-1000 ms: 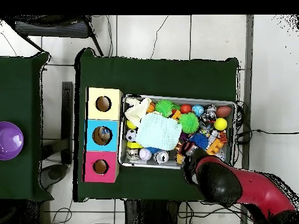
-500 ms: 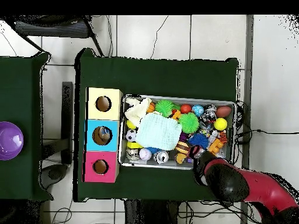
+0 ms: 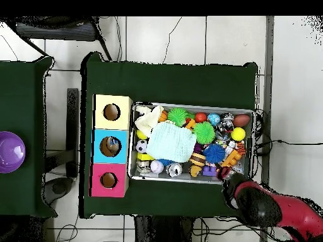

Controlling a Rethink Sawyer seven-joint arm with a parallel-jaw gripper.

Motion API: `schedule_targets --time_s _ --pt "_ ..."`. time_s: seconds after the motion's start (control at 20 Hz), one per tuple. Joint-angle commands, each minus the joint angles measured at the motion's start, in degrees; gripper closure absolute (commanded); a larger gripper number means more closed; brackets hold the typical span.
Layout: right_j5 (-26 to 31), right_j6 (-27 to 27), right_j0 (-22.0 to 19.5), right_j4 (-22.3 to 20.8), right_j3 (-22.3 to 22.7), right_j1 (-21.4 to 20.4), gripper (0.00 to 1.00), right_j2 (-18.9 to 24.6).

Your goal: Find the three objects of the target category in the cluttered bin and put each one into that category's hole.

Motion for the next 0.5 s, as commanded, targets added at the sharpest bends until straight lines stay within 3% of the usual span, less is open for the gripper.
schedule_targets --time_s 0.05,0.25,0.5 --pt "8.43 -14.1 -4.01 -3.6 -4.86 -3.93 0.0 -0.05" --pt "9.0 -14.06 -5.8 -4.27 -5.21 -3.68 0.0 0.45" --pt "4.88 -10.65 -5.67 -8.82 -8.57 3.32 0.0 -1.3"
